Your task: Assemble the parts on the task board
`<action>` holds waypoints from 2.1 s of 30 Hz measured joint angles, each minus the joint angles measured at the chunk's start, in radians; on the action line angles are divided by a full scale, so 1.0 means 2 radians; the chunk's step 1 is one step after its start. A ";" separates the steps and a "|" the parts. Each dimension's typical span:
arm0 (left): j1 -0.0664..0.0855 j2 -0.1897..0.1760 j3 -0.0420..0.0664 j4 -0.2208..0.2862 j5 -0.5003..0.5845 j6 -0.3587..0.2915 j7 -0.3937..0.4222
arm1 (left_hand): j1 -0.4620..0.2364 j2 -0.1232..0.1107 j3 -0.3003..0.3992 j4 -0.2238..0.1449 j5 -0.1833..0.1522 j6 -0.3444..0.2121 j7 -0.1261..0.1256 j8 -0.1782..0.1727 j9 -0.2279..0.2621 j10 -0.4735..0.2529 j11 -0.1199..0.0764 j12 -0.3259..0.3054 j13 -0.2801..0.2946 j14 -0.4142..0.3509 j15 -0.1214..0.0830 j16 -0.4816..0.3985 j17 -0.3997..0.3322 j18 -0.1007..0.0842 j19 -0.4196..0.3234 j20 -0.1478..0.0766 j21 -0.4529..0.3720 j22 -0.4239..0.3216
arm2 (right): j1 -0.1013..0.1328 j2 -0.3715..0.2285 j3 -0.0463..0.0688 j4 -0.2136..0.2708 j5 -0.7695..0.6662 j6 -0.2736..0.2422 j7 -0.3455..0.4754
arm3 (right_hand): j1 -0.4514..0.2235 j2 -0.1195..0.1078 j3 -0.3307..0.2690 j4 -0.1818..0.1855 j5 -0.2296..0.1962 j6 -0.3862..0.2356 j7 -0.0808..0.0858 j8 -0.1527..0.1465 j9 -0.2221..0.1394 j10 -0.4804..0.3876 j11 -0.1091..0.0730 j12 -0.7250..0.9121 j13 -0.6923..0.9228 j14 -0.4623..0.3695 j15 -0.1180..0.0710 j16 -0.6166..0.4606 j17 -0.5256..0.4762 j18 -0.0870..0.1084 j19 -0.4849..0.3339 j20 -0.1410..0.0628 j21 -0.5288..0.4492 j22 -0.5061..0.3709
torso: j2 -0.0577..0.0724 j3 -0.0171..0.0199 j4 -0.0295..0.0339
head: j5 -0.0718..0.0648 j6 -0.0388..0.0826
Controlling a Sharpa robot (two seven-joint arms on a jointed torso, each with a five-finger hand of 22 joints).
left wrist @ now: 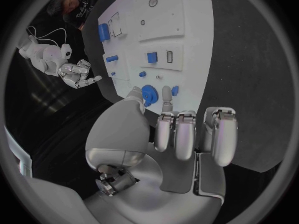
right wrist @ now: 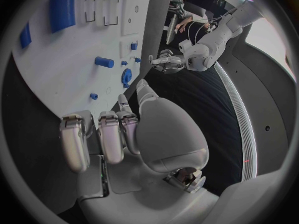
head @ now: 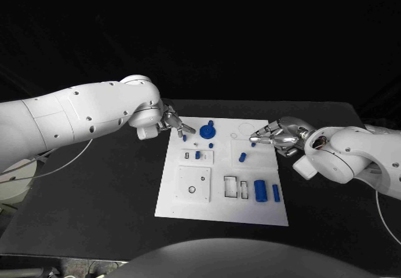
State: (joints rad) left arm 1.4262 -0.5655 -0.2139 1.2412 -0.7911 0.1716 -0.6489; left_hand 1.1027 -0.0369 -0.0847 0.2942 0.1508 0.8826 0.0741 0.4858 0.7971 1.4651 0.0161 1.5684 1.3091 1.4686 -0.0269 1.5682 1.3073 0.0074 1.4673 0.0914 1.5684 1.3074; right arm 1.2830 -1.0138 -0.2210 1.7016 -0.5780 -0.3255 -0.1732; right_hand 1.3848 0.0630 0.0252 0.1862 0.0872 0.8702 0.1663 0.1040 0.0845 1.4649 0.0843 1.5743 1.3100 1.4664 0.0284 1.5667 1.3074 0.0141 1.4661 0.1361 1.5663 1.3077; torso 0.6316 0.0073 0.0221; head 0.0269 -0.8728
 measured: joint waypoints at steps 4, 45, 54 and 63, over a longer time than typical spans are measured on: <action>0.000 0.005 -0.001 -0.011 -0.002 0.003 -0.001 | 0.000 0.000 -0.004 0.000 0.000 -0.007 -0.002 0.023 0.023 0.000 0.000 0.000 0.000 0.000 0.000 0.000 0.000 0.000 0.000 0.000 0.000 0.000 | 0.000 0.000 0.000 0.000 0.000 0.000 0.000 | 0.000 0.000 0.000 0.000 0.000 0.000 0.000 0.000 0.000 0.000 0.000 0.000 0.000 0.000 0.000 0.000 0.000 0.000 0.000 0.000 0.000 0.000 | 0.000 -0.0003 0.0000 | 0.001 0.000; -0.026 0.070 -0.005 -0.109 -0.058 0.024 0.000 | -0.006 0.014 -0.009 0.000 0.000 -0.005 -0.004 0.041 0.038 0.000 0.000 0.000 0.000 0.000 0.000 0.000 0.000 0.000 0.000 0.000 0.000 0.000 | 0.000 0.000 0.000 0.002 0.000 0.003 -0.002 | 0.000 0.000 -0.001 0.001 0.000 0.000 0.000 0.000 0.000 0.000 0.000 0.001 0.000 0.000 0.000 0.000 0.000 0.000 0.000 0.000 0.000 0.000 | 0.000 -0.0003 0.0005 | 0.001 0.000; -0.029 0.076 -0.005 -0.113 -0.061 0.028 0.000 | -0.005 0.019 -0.012 0.000 0.000 -0.005 -0.004 0.032 0.030 0.000 0.000 0.000 0.000 0.000 0.000 0.000 0.000 0.000 0.000 0.000 0.000 0.000 | 0.000 0.001 0.000 0.001 0.000 0.004 -0.002 | 0.000 0.000 -0.001 0.001 0.000 0.000 0.000 0.000 0.000 0.000 0.000 0.001 0.000 0.000 0.000 0.000 0.000 0.000 0.000 0.000 0.000 0.000 | 0.000 -0.0002 0.0002 | 0.001 0.000; -0.032 0.080 -0.005 -0.120 -0.062 0.033 -0.002 | 0.014 0.038 -0.012 0.000 0.005 -0.001 -0.009 0.025 0.022 0.000 -0.004 0.000 0.000 -0.002 -0.002 0.000 0.000 0.000 0.000 0.000 0.000 0.000 | 0.000 0.001 0.000 0.001 0.000 0.004 -0.003 | 0.000 0.000 -0.001 0.001 0.000 0.000 0.000 0.000 0.000 0.000 0.000 0.001 0.000 0.000 0.000 0.000 0.000 0.000 0.000 0.000 0.000 0.000 | 0.000 0.0000 0.0000 | 0.002 0.000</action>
State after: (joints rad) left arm 1.3628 -0.4060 -0.2246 1.0022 -0.9149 0.2373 -0.6522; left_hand 1.1305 0.0385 -0.1087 0.2935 0.1611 0.8807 0.0568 0.5362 0.8404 1.4650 0.0088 1.5684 1.3090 1.4650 -0.0306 1.5683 1.3075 0.0074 1.4673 0.0914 1.5684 1.3073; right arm 1.2829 -1.0109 -0.2210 1.7042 -0.5779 -0.3169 -0.1785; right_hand 1.3846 0.0628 0.0223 0.1891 0.0872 0.8702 0.1663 0.1040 0.0845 1.4649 0.0843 1.5757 1.3099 1.4665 0.0285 1.5667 1.3078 0.0141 1.4661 0.1361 1.5663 1.3080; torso 0.6315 0.0073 0.0221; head 0.0317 -0.8728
